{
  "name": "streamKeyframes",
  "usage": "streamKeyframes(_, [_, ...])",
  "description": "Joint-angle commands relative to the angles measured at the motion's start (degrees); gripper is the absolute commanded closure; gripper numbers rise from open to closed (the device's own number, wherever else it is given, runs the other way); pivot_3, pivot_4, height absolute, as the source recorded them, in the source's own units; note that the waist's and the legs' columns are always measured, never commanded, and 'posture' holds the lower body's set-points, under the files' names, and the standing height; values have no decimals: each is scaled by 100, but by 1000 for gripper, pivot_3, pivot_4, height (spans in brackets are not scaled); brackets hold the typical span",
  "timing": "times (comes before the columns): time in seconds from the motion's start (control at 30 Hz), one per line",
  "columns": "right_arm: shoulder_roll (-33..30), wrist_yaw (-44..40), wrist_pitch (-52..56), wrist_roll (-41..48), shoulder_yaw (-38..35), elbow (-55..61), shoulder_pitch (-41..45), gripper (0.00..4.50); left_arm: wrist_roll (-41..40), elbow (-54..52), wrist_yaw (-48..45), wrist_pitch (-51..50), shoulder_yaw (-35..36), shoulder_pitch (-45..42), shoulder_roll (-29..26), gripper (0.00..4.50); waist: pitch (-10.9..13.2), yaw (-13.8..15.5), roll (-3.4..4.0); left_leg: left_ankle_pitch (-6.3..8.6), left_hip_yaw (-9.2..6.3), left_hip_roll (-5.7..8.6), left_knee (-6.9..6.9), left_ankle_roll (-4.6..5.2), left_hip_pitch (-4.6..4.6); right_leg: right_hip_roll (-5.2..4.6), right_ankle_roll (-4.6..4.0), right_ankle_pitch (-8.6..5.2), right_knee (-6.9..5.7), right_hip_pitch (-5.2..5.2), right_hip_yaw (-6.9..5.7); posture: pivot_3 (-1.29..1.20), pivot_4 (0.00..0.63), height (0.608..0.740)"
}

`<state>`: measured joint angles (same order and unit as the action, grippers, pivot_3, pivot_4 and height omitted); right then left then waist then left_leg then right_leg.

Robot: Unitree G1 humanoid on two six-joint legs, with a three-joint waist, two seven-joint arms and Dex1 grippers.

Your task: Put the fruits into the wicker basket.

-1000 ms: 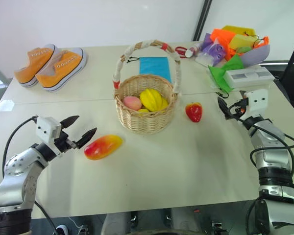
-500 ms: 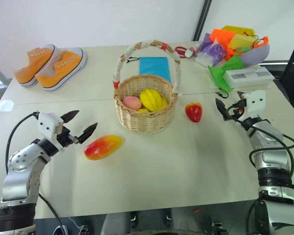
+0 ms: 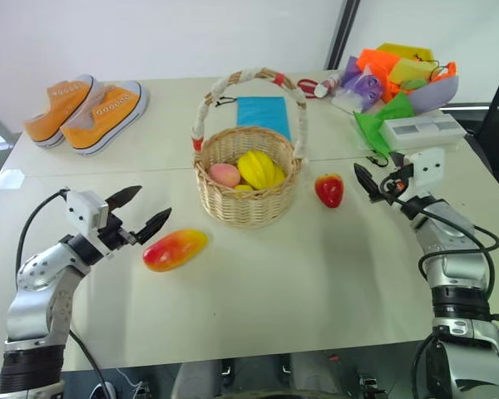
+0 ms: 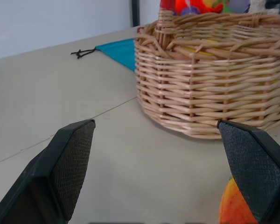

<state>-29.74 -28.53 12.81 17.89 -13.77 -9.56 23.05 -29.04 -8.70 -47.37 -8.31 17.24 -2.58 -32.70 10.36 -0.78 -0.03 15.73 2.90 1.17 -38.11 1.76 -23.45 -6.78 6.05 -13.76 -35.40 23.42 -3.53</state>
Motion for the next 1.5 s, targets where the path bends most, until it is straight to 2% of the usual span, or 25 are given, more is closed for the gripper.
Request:
streamKeyframes(0.03, [-159,-59,767,195,85,643,69,97,-317,-391,-260,-38,123,22,-158,0,0,0,0,0,0,0,0,0,0,-1,0,0,1,0,0,0,150,740])
streamKeyframes(0.2, [-190,-39,1611,308,258,1184,104,97,-435,-412,-443,-76,165,49,-290,0,0,0,1,0,-1,0,1,0,0,-1,-16,-9,1,2,1,0,150,740])
streamKeyframes(0.4, [-89,17,1902,373,301,1393,87,97,-569,-653,-499,-158,107,172,-258,0,0,3,1,1,0,1,1,0,-2,-1,-16,-9,2,2,1,0,150,740])
streamKeyframes(0.7, [-78,230,2235,-90,820,1308,229,97,-1130,-1887,-1091,-695,-35,837,-742,0,0,-11,2,0,0,0,1,-1,-3,-1,-22,-12,2,5,3,0,150,740])
streamKeyframes(0.87, [139,398,2211,-230,911,1049,245,97,-976,-2432,-907,-727,-463,955,-601,0,-1,4,3,1,0,2,1,1,-3,-2,-24,-13,8,1,3,0,150,740])
streamKeyframes(1.1, [383,630,2216,-423,958,721,270,97,-779,-2536,-654,-656,-734,951,-425,0,-1,2,3,0,0,2,1,1,-4,3,-23,-13,5,4,2,0,150,740])
streamKeyframes(1.2, [427,652,2237,-394,902,764,286,918,-764,-2481,-630,-651,-701,896,-437,0,-1,2,3,0,1,2,1,2,-4,4,-22,-13,6,3,2,0,150,740])
streamKeyframes(1.27, [399,634,2226,-380,852,815,287,1873,-751,-2420,-603,-632,-648,859,-443,0,-1,8,3,0,1,2,1,2,-4,4,-22,-12,5,3,2,0,150,740])
streamKeyframes(1.37, [339,556,2144,-210,608,949,305,1873,-729,-2295,-593,-583,-571,846,-447,0,0,13,3,0,1,2,1,2,-4,5,-21,-12,5,2,2,0,150,740])
streamKeyframes(1.5, [-80,114,2097,-27,362,1233,181,1873,-689,-2208,-542,-512,-534,846,-405,0,0,22,4,0,1,3,1,3,-5,7,-20,-11,6,1,0,0,150,740])
